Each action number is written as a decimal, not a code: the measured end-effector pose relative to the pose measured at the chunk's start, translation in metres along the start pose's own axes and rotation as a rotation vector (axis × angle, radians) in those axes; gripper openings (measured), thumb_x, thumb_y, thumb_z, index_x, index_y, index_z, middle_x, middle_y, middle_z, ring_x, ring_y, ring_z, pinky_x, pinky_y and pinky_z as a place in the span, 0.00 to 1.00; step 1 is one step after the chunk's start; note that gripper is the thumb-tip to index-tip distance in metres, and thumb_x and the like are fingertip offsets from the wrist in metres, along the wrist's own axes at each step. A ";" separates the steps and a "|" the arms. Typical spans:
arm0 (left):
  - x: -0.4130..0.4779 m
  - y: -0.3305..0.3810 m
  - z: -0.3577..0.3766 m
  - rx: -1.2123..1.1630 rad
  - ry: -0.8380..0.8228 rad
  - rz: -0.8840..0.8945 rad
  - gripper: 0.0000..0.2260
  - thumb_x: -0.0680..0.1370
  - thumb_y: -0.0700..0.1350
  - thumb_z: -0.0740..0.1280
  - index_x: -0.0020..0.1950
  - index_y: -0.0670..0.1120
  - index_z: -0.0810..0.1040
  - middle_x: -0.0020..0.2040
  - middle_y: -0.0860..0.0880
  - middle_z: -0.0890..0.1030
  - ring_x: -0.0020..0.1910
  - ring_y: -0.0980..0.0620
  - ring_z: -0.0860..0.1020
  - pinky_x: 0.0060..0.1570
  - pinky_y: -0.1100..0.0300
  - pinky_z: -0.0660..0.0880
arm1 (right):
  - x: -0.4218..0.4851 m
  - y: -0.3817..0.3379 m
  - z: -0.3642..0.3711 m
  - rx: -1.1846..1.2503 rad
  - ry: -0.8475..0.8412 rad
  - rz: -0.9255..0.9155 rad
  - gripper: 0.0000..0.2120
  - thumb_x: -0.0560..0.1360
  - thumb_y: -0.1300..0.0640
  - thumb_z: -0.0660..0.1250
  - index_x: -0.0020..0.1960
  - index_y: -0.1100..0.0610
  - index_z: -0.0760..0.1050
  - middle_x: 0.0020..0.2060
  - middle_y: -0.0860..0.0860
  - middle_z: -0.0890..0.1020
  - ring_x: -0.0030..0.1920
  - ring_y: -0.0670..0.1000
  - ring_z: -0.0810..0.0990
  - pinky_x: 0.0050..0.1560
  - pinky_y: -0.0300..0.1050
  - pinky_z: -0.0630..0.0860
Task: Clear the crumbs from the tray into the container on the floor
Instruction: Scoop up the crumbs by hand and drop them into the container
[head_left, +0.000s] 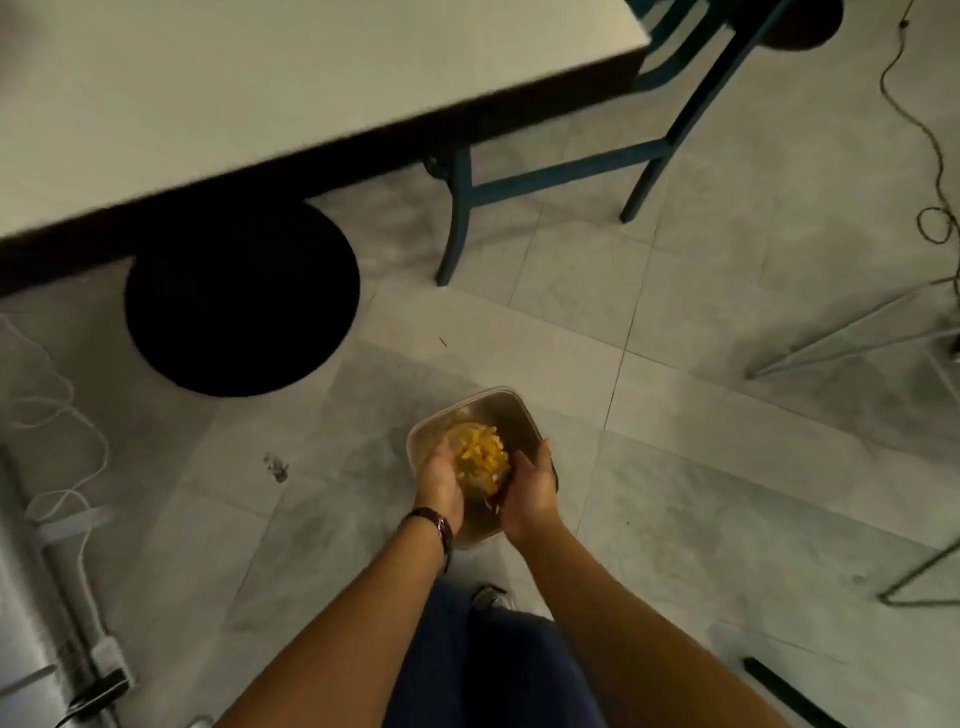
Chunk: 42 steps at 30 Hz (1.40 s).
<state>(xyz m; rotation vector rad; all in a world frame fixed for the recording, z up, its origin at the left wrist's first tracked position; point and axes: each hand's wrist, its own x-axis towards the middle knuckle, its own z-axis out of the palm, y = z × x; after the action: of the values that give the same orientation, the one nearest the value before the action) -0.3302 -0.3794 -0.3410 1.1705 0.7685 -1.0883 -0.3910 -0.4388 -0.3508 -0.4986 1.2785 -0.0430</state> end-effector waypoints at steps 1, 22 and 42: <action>0.011 -0.001 -0.005 0.016 0.004 -0.001 0.22 0.81 0.53 0.48 0.70 0.42 0.67 0.68 0.41 0.71 0.66 0.43 0.69 0.67 0.49 0.64 | 0.010 0.001 -0.008 -0.020 -0.007 0.028 0.38 0.76 0.31 0.44 0.75 0.56 0.57 0.71 0.56 0.67 0.71 0.59 0.65 0.72 0.57 0.59; -0.346 0.099 0.060 -0.048 -0.265 0.147 0.23 0.81 0.54 0.49 0.70 0.43 0.66 0.70 0.44 0.70 0.68 0.47 0.68 0.70 0.52 0.59 | -0.347 -0.143 0.021 -0.179 -0.362 -0.203 0.25 0.80 0.40 0.46 0.64 0.54 0.71 0.66 0.56 0.73 0.69 0.56 0.69 0.73 0.54 0.60; -0.446 0.261 -0.106 -0.216 -0.156 0.642 0.16 0.81 0.46 0.52 0.66 0.45 0.70 0.66 0.45 0.74 0.63 0.49 0.74 0.71 0.50 0.60 | -0.421 -0.091 0.225 -0.741 -0.780 -0.325 0.20 0.80 0.45 0.47 0.59 0.51 0.73 0.58 0.50 0.80 0.60 0.47 0.77 0.63 0.42 0.68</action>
<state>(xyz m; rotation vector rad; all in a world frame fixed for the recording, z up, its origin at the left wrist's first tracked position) -0.2212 -0.1553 0.1240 1.0280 0.3335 -0.5363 -0.2887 -0.3177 0.1085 -1.2165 0.3983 0.3365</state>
